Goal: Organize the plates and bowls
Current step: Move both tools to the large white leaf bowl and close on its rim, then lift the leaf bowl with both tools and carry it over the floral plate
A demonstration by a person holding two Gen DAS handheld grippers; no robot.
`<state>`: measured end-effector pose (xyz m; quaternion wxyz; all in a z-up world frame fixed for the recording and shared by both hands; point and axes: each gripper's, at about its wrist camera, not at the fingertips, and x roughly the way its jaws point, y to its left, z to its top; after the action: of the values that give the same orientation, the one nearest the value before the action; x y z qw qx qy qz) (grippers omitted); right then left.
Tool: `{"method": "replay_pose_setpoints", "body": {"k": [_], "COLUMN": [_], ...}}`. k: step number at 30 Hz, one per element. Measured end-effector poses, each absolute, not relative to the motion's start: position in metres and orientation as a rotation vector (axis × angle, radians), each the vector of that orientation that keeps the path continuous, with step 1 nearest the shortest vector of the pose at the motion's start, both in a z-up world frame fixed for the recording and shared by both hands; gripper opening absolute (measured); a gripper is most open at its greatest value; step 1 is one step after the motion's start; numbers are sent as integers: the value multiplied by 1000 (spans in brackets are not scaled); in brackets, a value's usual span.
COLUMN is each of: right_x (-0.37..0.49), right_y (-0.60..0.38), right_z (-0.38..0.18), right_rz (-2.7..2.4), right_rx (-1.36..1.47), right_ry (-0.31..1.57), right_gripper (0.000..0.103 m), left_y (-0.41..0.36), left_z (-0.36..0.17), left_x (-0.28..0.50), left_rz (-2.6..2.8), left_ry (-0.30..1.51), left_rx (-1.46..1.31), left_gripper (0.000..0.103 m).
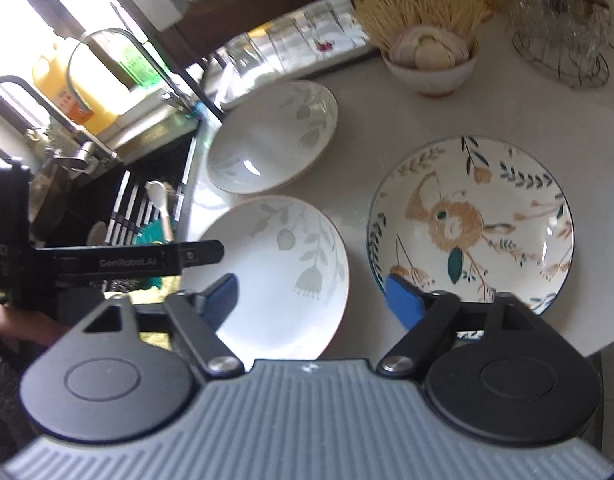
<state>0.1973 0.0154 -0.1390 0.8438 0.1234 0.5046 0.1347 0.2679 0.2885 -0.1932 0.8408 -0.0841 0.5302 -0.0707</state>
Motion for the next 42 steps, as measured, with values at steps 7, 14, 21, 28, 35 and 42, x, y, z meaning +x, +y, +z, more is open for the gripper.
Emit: {"method": "replay_pose_setpoints", "body": {"k": [7,14,21,28,35,42], "right_x": [198,202,207,213,220,222], "right_y": [25,25,25,26,22,6], "right_z": [-165,-184,-194,-195,-179,-162], "right_rz": [214,163,170,180,215,238], "right_rx": [272,322,346,334,326,329], "right_ry": [1170,1200,1193,1195,1165,1135], "right_gripper": [44,27,15,14,14,14], "left_y": [296,301,311,314,316,306], "left_z": [-219,-226,-228,-229,-217,-193], "left_x": [282,290,294,296,296,298], "left_rz": [-218,-255,-266,-268,-267,-264], "left_ry": [1183,1194,1196,1198,1191,1166], "left_rx": [-195,-189,-204,-207,-218,-238], "left_gripper": [77,48,26,25,25,25]}}
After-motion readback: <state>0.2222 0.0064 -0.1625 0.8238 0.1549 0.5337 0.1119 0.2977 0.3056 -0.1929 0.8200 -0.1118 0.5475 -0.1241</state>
